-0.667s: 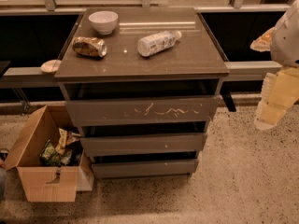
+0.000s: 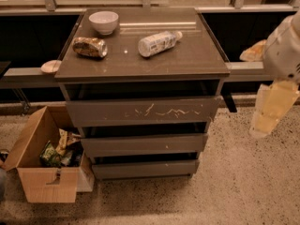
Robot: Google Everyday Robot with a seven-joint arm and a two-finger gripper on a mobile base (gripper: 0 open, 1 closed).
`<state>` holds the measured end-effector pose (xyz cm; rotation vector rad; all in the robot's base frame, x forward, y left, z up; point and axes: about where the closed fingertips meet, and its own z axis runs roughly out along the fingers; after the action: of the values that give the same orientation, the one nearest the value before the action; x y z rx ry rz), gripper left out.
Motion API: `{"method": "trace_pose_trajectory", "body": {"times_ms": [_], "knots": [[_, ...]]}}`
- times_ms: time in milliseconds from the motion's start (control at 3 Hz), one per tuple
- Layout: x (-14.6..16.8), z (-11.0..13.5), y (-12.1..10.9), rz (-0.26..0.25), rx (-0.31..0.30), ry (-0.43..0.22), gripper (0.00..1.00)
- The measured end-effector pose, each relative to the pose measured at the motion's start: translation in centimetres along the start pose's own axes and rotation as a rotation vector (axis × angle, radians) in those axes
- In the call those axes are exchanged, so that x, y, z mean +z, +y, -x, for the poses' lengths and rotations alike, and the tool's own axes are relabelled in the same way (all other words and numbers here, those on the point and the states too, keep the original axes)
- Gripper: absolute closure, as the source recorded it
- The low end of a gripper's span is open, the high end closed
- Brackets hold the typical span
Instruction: Open middle drawer
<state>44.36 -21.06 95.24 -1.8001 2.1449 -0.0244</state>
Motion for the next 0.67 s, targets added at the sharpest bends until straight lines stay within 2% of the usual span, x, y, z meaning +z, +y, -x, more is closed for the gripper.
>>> {"method": "trace_pose_trajectory", "body": {"times_ms": [667], "knots": [[8.1, -0.2, 1.5, 0.141, -0.161, -0.121, 0.00]]}}
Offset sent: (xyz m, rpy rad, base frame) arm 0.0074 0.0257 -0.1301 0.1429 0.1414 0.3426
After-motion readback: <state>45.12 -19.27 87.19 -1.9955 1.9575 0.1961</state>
